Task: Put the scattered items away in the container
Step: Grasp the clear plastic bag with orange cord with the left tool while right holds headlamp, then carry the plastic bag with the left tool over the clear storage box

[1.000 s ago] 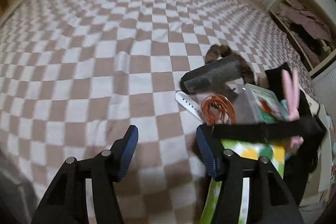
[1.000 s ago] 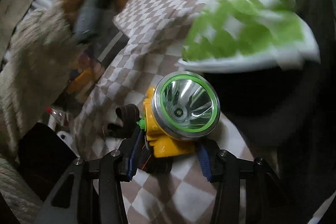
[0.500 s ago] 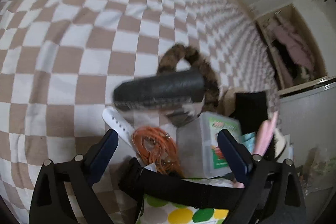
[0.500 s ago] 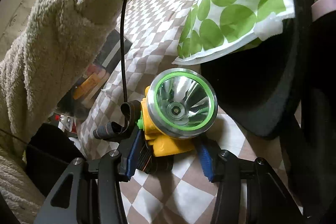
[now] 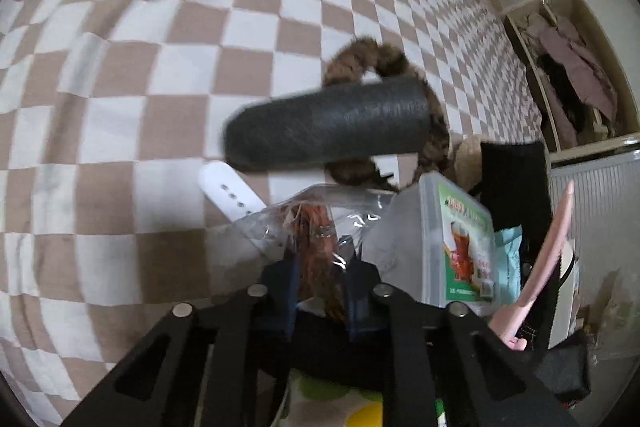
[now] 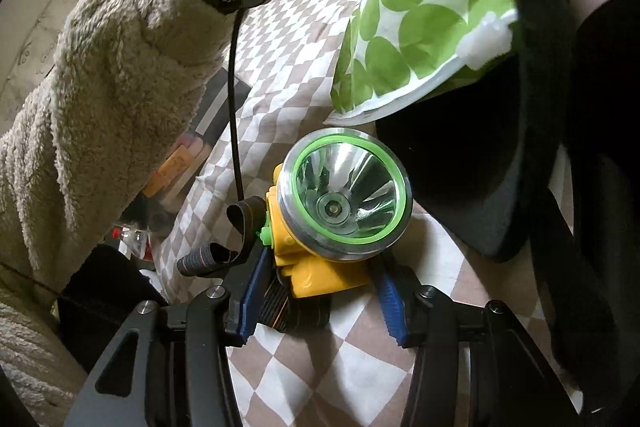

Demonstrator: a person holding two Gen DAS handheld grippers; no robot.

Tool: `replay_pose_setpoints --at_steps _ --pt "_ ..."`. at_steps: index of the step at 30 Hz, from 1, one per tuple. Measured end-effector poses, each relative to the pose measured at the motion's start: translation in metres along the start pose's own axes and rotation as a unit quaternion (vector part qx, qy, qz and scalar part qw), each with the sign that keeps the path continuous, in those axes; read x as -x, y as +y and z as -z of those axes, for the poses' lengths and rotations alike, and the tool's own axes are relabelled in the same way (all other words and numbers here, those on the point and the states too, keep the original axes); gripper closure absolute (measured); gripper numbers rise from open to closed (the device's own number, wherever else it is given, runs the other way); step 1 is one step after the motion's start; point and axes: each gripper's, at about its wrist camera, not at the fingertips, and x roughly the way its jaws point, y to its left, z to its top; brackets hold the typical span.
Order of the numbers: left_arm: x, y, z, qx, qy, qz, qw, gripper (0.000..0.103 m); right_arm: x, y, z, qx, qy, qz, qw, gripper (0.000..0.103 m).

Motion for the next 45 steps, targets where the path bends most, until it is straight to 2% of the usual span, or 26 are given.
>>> replay_pose_setpoints --at_steps 5,12,15,17,19,24,25,27,28,29,30,34,38,41,45 --pt "0.041 0.008 -0.011 0.003 -0.048 0.001 0.9989 0.09 -0.005 0.007 0.005 0.002 0.0 0.007 1.0 0.053" --pt "0.115 0.002 -0.007 -0.026 -0.11 -0.011 0.9935 0.09 -0.009 0.023 0.006 0.004 -0.003 0.025 1.0 0.055" --pt "0.144 0.001 0.008 -0.043 -0.128 -0.026 0.9906 0.09 0.005 0.021 0.005 0.002 -0.008 0.029 1.0 0.067" --pt "0.164 0.003 0.023 -0.05 -0.138 -0.032 0.9887 0.09 0.016 0.019 0.007 -0.009 -0.013 0.018 1.0 0.087" --pt "0.184 0.005 0.041 -0.054 -0.146 -0.037 0.9872 0.09 0.027 0.016 0.007 -0.008 -0.016 0.029 0.999 0.092" --pt "0.227 0.004 0.084 -0.067 -0.165 -0.032 0.9834 0.09 0.047 0.014 0.006 -0.013 -0.019 0.054 0.998 0.092" --pt "0.237 0.003 0.095 -0.071 -0.17 -0.031 0.9823 0.09 0.049 0.014 0.005 -0.021 -0.022 0.058 0.998 0.091" --pt "0.253 0.005 0.114 -0.078 -0.176 -0.028 0.9808 0.09 0.054 0.01 0.001 -0.056 -0.023 0.061 0.996 0.079" --pt "0.261 0.006 0.125 -0.081 -0.18 -0.026 0.9801 0.09 0.054 0.01 -0.001 -0.071 -0.02 0.057 0.996 0.063" --pt "0.269 0.006 0.136 -0.084 -0.183 -0.025 0.9793 0.09 0.055 0.01 -0.003 -0.086 -0.015 0.055 0.995 0.04" --pt "0.275 0.007 0.145 -0.086 -0.185 -0.024 0.9786 0.09 0.056 0.013 -0.006 -0.093 -0.01 0.059 0.994 0.034" --pt "0.301 0.013 0.183 -0.101 -0.208 -0.022 0.9726 0.09 0.04 0.032 -0.017 -0.073 0.023 0.112 0.991 0.033" --pt "0.313 0.021 0.211 -0.113 -0.229 -0.028 0.9663 0.09 0.0 0.038 -0.02 -0.032 0.067 0.193 0.978 0.033" --pt "0.317 0.031 0.225 -0.103 -0.228 -0.014 0.968 0.09 -0.022 0.034 -0.021 -0.02 0.082 0.209 0.974 0.032" --pt "0.321 0.037 0.236 -0.1 -0.229 -0.007 0.9683 0.09 -0.036 0.031 -0.026 -0.029 0.079 0.2 0.976 0.032"
